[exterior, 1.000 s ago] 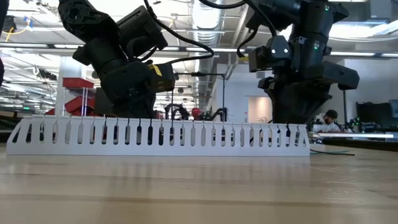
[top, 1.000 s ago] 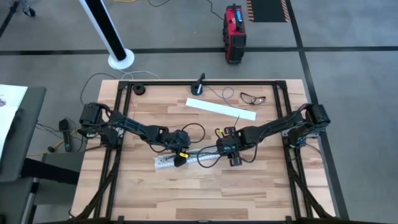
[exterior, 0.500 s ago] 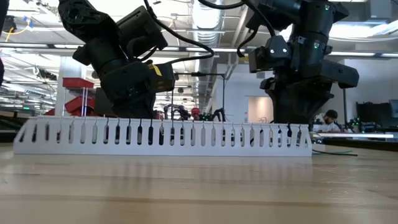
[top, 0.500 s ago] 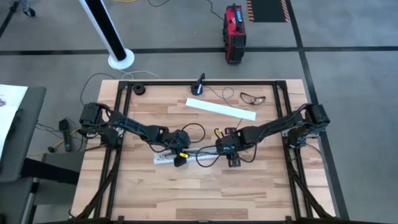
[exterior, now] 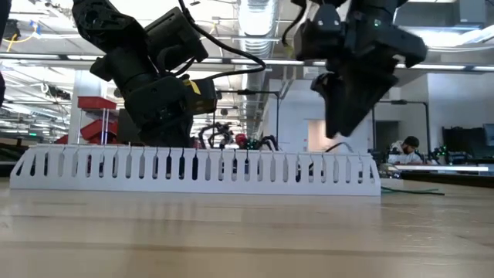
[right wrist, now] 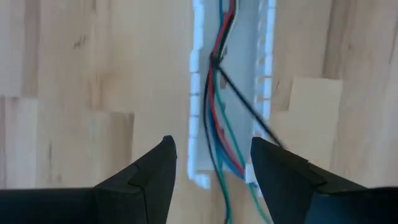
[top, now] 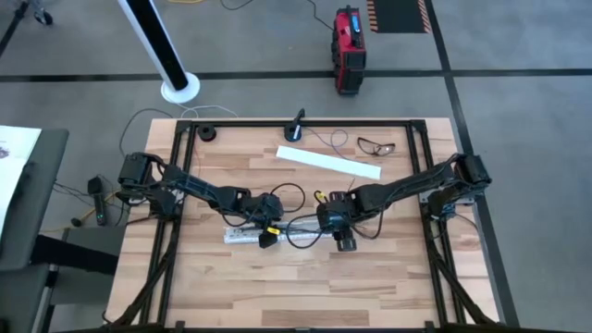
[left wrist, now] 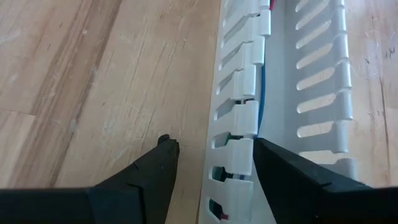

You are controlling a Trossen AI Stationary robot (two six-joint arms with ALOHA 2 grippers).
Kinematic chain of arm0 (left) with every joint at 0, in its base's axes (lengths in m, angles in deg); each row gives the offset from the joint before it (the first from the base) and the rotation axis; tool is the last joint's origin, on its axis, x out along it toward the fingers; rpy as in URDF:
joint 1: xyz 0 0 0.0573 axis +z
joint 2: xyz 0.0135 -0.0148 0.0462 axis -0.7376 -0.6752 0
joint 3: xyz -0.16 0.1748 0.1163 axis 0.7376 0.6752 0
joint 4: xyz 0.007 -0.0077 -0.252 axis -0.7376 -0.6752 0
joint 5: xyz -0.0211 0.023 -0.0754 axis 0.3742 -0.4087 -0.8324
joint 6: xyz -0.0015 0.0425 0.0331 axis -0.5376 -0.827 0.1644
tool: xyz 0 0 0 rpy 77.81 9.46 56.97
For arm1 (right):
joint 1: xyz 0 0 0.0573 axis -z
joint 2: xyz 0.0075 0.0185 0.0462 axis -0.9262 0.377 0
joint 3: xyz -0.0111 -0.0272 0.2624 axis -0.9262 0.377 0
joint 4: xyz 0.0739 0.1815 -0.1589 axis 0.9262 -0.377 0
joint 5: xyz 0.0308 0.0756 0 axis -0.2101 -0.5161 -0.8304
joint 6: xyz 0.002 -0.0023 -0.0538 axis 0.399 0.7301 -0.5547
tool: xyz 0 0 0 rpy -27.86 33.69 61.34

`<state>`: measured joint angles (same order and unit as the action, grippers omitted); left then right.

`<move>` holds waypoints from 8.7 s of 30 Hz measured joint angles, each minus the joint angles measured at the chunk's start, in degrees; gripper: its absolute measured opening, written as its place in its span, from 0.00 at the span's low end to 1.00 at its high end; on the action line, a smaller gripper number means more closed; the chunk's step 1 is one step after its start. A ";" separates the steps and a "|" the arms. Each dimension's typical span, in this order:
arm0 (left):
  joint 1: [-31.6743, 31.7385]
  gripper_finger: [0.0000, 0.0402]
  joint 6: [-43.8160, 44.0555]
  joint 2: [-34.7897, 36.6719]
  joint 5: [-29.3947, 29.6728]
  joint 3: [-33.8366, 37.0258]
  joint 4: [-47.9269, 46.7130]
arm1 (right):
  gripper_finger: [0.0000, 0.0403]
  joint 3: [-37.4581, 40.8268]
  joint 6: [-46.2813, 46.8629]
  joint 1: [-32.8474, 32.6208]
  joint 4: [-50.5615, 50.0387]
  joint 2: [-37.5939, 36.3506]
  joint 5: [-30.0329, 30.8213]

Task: Ziptie cables
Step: Close the white cable duct

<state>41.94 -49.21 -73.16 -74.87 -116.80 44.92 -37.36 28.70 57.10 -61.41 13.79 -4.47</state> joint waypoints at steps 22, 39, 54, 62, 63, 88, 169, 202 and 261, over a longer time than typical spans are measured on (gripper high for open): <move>1.78 0.52 0.38 17.90 -2.31 -5.05 4.00 | 0.51 0.00 14.92 7.04 -12.43 -19.65 11.89; 18.10 0.52 13.13 32.48 1.18 -8.02 -11.26 | 0.53 3.70 9.84 34.98 -4.58 -10.53 3.29; 27.26 0.52 8.37 32.16 -1.83 -8.20 -19.34 | 0.53 -11.91 5.79 37.51 28.01 7.00 -16.93; 29.58 0.52 4.05 32.94 -1.94 -8.20 -18.46 | 0.53 1.28 8.74 40.94 44.57 6.30 -20.51; 29.88 0.52 3.83 32.94 -2.10 -8.20 -18.36 | 0.53 2.10 7.91 41.77 44.15 6.46 -21.30; 35.14 0.52 5.66 20.24 -9.48 -8.20 -7.42 | 0.53 14.89 -6.21 44.01 51.34 9.03 -18.16; 34.41 0.52 -8.68 6.16 -26.05 -8.16 11.93 | 0.71 35.91 2.76 39.12 52.24 -5.41 -7.13; 33.90 0.52 -4.90 5.95 -26.03 -8.17 14.45 | 0.55 37.01 15.02 28.03 60.62 4.31 14.07; -6.94 0.52 20.58 19.19 2.15 -2.57 -12.04 | 0.54 17.79 -5.93 28.52 15.54 -38.86 17.28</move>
<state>35.01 -28.63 -53.97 -72.72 -119.38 32.89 -19.57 22.78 85.62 -45.87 -25.07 12.81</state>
